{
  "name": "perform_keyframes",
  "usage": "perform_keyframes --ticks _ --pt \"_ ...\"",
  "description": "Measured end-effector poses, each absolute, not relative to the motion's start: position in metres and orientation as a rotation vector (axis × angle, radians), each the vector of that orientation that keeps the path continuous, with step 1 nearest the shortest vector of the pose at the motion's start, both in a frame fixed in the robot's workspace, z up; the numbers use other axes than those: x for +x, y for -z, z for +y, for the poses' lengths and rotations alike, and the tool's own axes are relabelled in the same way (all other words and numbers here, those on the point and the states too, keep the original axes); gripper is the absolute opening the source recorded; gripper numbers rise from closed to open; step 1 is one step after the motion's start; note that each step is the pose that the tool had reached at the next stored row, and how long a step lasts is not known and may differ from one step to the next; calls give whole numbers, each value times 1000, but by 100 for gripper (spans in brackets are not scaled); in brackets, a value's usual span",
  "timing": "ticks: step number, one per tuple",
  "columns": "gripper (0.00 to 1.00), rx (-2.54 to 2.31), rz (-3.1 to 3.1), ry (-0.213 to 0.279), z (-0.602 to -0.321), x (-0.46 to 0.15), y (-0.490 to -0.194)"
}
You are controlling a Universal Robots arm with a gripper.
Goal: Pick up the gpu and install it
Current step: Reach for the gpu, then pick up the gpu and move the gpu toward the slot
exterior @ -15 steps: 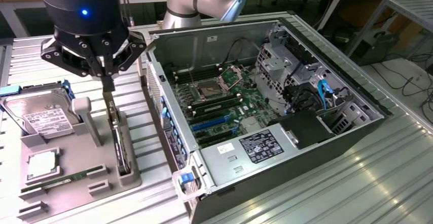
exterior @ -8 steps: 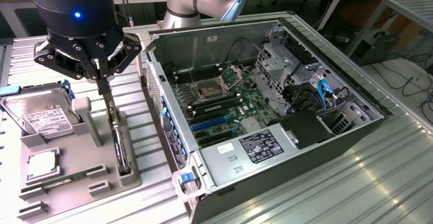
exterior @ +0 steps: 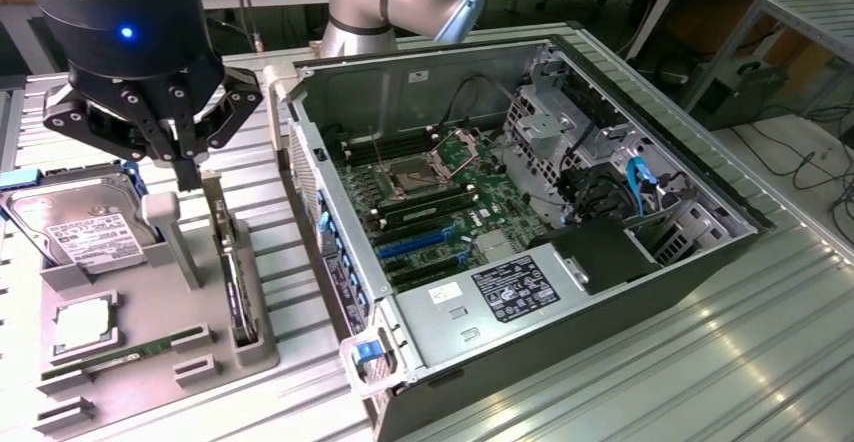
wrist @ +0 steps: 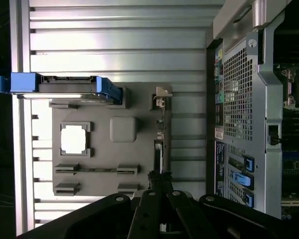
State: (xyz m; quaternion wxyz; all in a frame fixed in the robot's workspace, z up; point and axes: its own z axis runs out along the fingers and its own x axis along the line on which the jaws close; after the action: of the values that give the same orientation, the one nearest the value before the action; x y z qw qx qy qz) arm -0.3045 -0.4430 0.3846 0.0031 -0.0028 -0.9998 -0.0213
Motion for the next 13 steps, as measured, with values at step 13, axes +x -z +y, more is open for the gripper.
perform_keyframes --ticks 13 --pt "11 -6 -3135 67 -443 -306 -385"
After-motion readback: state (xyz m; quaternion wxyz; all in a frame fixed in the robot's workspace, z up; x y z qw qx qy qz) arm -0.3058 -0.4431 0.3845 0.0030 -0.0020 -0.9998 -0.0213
